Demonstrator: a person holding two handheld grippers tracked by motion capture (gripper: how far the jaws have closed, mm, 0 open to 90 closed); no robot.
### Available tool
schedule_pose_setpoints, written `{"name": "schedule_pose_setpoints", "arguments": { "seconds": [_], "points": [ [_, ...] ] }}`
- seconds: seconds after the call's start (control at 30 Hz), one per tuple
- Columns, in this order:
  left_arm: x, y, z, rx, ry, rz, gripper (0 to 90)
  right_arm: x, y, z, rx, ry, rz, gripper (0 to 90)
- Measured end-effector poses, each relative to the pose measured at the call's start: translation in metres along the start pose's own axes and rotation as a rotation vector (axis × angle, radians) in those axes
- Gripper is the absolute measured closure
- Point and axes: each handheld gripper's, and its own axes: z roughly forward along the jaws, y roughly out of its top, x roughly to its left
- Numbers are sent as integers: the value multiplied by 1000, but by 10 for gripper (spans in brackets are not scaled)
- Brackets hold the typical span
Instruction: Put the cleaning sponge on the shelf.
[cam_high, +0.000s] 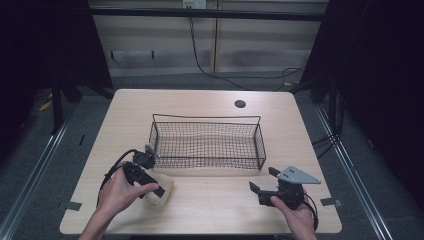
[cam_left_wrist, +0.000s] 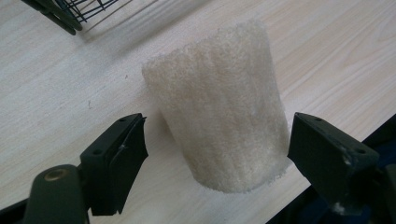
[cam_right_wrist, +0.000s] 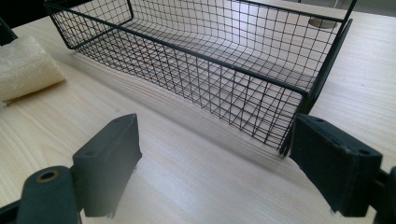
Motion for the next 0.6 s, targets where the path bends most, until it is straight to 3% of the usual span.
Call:
{"name": "schedule_pose_setpoints", "arguments": {
  "seconds": [0.2, 0.4, 0.6],
  "points": [
    [-3, 4, 6, 23, -6, 5, 184, 0, 0, 0, 1, 0, -2, 156],
    [-7, 7, 18, 68, -15, 22, 235, 0, 0, 0, 2, -2, -4, 156],
    [-7, 8, 21, 81, -22, 37, 262, 0, 0, 0, 0, -2, -4, 156]
  ]
}}
